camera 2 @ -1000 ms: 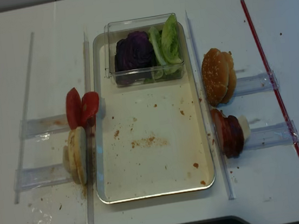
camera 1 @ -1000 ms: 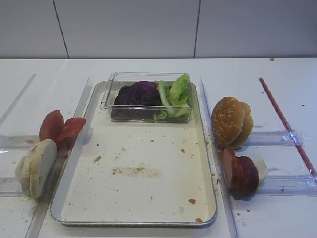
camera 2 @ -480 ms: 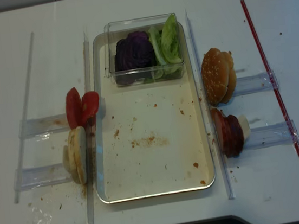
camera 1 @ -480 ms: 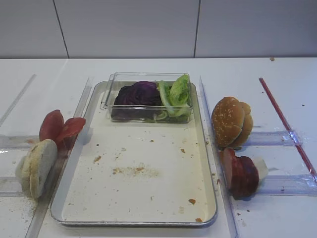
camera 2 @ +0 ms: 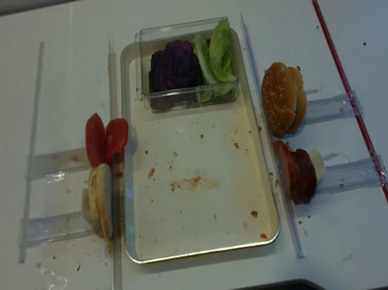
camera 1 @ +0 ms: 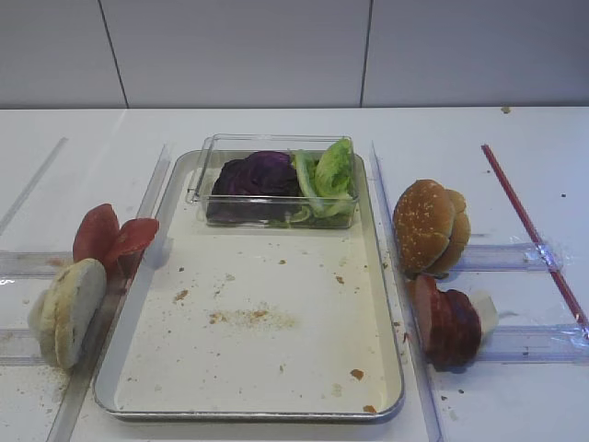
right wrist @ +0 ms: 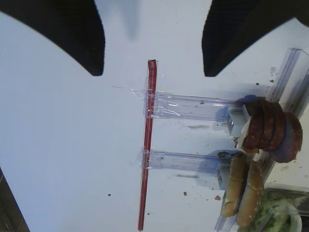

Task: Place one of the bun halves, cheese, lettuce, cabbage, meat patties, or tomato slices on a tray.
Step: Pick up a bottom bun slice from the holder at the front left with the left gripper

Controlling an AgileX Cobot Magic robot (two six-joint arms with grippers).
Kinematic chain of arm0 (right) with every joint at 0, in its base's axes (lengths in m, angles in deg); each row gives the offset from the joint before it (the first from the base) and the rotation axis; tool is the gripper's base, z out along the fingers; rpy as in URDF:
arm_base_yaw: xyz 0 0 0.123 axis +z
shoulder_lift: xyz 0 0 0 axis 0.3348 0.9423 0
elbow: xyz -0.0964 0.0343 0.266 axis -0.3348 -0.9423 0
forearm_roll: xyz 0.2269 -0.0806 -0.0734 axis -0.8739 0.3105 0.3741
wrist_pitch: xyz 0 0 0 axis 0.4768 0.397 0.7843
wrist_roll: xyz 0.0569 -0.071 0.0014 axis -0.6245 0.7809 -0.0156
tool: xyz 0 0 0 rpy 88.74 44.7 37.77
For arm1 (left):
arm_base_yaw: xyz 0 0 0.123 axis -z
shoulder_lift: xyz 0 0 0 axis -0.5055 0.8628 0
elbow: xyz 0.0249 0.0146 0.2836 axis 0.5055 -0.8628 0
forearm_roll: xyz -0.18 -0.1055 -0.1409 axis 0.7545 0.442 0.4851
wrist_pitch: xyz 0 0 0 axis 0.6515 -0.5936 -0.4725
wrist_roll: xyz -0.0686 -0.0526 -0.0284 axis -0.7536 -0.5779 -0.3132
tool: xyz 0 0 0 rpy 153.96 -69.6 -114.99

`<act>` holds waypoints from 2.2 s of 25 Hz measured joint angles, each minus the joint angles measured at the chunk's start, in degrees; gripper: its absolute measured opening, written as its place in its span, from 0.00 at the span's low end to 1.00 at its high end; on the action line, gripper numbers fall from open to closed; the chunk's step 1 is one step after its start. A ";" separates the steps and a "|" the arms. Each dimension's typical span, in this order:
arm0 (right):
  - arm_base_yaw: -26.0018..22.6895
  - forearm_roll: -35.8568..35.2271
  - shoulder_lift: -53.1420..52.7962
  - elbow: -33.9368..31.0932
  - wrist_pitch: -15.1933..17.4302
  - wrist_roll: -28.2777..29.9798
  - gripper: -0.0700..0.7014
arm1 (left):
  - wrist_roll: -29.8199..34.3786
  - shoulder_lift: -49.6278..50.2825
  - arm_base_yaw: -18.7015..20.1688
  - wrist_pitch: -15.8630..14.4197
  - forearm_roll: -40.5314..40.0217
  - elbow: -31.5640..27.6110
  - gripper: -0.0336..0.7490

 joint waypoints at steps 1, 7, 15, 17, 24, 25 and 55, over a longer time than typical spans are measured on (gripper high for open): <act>0.00 0.00 0.00 0.00 0.00 0.00 0.71 | -1.98 4.82 0.00 -1.19 0.00 1.75 0.58; 0.00 0.00 0.00 0.00 0.00 0.00 0.71 | -6.75 17.15 0.00 -1.50 0.00 7.31 0.58; 0.00 0.00 0.00 0.00 0.00 0.00 0.71 | -9.43 35.48 0.00 -1.39 0.12 18.92 0.58; 0.00 0.00 0.00 0.00 0.00 0.00 0.71 | -9.43 39.62 0.00 -1.25 0.35 21.04 0.58; 0.00 0.00 0.00 0.00 0.00 0.00 0.71 | -8.71 49.06 0.77 -1.00 4.05 26.01 0.58; 0.00 0.00 0.00 0.00 0.00 0.00 0.71 | -8.71 50.03 1.45 -1.00 4.30 26.81 0.58; 0.00 0.00 0.00 0.00 0.00 -0.21 0.71 | -21.27 74.90 23.54 2.41 0.57 31.38 0.58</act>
